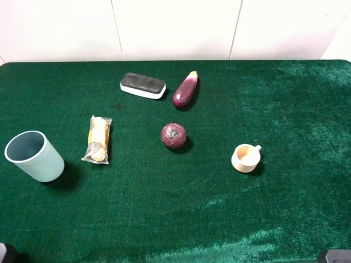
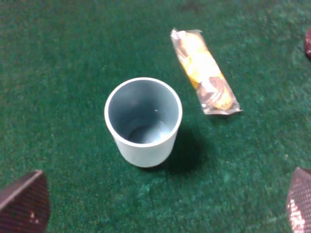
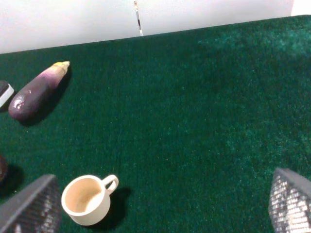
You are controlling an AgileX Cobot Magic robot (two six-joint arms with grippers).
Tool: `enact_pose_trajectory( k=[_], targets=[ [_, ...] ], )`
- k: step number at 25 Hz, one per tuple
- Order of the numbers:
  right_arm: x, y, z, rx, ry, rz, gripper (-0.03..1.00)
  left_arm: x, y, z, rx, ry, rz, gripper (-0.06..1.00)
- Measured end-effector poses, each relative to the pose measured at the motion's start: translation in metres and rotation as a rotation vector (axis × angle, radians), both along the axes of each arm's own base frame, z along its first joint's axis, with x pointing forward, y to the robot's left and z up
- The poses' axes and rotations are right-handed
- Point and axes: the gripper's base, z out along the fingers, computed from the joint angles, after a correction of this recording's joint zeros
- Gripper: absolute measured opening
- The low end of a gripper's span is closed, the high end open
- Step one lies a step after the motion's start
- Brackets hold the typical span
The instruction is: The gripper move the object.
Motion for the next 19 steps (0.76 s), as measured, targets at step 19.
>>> enact_pose_trajectory(
  k=[19],
  targets=[
    [0.000, 0.000, 0.000, 0.000, 0.000, 0.000, 0.65, -0.025, 0.001, -0.008, -0.028, -0.124, 0.056, 0.99]
  ],
)
